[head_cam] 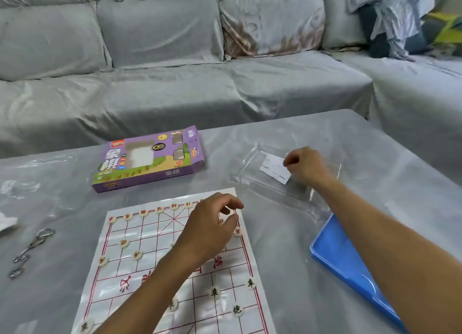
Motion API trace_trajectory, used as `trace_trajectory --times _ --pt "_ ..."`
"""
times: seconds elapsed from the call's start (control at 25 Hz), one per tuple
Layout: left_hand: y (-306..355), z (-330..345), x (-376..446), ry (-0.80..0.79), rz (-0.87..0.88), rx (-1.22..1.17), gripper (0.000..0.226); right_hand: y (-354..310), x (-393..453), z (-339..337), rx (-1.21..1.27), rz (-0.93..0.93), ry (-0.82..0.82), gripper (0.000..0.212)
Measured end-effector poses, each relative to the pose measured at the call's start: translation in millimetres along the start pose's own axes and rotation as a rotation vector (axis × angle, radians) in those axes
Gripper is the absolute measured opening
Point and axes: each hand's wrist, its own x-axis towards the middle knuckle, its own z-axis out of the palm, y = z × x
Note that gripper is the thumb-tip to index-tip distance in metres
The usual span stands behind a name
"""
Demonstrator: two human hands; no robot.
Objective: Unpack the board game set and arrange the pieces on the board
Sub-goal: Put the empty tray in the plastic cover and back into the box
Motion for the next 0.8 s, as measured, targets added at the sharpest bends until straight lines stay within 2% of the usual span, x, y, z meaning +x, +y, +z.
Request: trace_trajectory --times 0.12,0.28,0.4,0.48,0.6,0.64,0.72,0.8 --pt "-1 8 3 -0.015 0.000 -0.003 0.021 11 3 7 -0.061 -0.039 0.011 0.023" --pt "9 19 -4 -0.022 0.029 -0.014 0.021 17 -38 -28 0.016 -0.130 0.116 0.014" --pt "24 26 -15 -0.052 0.052 0.006 0.020 37 -111 -66 -0.086 -0.221 0.023 0.009" --pt "34 33 -19 -0.069 0.067 0.027 0.020 55 -155 -82 -0.247 -0.181 -0.138 0.028" --pt "47 44 -24 -0.086 0.085 0.068 0.020 75 -196 -92 -0.522 -0.028 -0.441 0.094" --pt "50 47 -26 -0.096 0.080 0.095 0.021 78 -202 -92 -0.558 0.003 -0.509 0.108" --pt "52 52 -26 -0.115 0.067 0.149 0.023 81 -210 -90 -0.589 -0.013 -0.519 0.119" --pt "51 58 -21 -0.125 0.058 0.193 0.026 79 -211 -92 -0.568 -0.059 -0.463 0.115"
